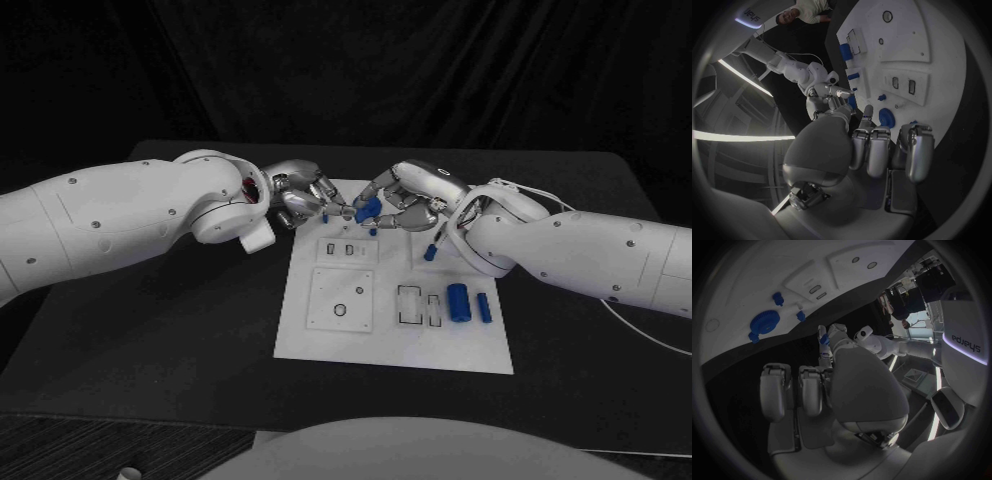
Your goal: Assemble the parts on the task board
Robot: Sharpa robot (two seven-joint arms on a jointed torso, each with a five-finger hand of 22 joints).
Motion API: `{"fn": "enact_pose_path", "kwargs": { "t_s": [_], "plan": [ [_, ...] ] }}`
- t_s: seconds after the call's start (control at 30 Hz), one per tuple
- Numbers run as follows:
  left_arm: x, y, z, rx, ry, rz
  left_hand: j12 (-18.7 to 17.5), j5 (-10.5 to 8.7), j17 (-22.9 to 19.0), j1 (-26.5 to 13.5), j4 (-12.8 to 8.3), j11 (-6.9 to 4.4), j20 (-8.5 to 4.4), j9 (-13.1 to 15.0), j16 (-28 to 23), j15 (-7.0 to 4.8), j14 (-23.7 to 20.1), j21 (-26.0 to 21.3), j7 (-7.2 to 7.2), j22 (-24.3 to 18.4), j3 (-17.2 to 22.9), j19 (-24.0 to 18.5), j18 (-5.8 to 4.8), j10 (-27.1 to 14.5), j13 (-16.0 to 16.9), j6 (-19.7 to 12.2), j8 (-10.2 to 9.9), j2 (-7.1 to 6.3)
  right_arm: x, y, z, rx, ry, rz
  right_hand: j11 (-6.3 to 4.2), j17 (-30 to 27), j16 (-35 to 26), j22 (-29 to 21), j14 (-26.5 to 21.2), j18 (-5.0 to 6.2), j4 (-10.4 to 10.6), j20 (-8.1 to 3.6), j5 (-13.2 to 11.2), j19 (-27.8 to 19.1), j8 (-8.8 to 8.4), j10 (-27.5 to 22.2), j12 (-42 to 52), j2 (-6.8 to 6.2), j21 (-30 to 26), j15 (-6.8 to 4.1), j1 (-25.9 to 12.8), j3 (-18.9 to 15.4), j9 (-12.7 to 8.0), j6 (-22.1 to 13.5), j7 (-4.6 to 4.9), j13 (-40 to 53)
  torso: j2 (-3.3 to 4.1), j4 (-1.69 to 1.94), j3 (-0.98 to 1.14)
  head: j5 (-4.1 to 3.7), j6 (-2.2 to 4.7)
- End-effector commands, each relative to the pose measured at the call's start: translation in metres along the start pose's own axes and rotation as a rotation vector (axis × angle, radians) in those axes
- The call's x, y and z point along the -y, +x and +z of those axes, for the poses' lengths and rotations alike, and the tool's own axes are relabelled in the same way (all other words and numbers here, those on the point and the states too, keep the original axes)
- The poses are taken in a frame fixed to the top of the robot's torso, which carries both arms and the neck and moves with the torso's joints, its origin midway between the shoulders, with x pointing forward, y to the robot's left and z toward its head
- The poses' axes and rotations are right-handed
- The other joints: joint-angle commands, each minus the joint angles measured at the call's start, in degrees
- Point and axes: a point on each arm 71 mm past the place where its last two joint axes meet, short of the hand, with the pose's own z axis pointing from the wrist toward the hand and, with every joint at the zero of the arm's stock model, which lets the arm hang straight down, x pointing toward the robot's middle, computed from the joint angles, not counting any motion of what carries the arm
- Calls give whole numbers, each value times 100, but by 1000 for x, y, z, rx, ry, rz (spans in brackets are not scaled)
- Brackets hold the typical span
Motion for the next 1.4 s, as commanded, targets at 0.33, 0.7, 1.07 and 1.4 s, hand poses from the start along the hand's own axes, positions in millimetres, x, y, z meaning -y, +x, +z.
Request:
{"fn": "enact_pose_path", "kwargs": {
  "t_s": [0.33,0.7,1.07,1.4],
  "plan": [
    [6,5,4,-30,53,-10,15,30,1510,155,-78,-49,-4,-12,15,0,605,-34,-23,1313,-22,209,102,598,1503,14,83,31,-2,0,2,6,-9,0,43,1495,7,1405,596,34,-16,39,23,434,21,617,8,43,-32,33,-24,-15,-3,21,2,1506,-3,-5,10,-6,1],
    [7,9,7,-61,52,-9,15,20,1510,165,-86,-61,-11,-3,15,-10,605,-27,-39,1318,-40,218,100,598,1503,71,139,36,-2,-1,2,8,-7,-1,45,1494,6,1402,596,36,-24,43,27,430,25,617,8,49,-38,36,-17,-14,2,24,5,1506,-2,-1,9,-19,1],
    [7,9,9,-43,64,-12,15,39,1510,587,-487,-240,-150,116,15,-160,605,-20,-231,1333,57,245,97,598,1503,427,586,90,-2,0,2,6,-7,0,47,1488,2,1401,594,37,-30,45,30,429,27,617,8,53,-41,37,-11,-12,5,25,7,1506,-1,-2,5,-21,1],
    [6,8,9,-16,79,-15,15,419,1510,788,-806,-339,-253,328,15,-259,605,-20,-328,1340,210,263,92,598,1503,452,964,121,-2,0,2,1,-5,2,50,1482,-1,1398,592,40,-38,47,32,423,29,617,8,55,-51,40,-4,-11,8,25,11,1506,-4,6,4,-26,1]
  ]
}}
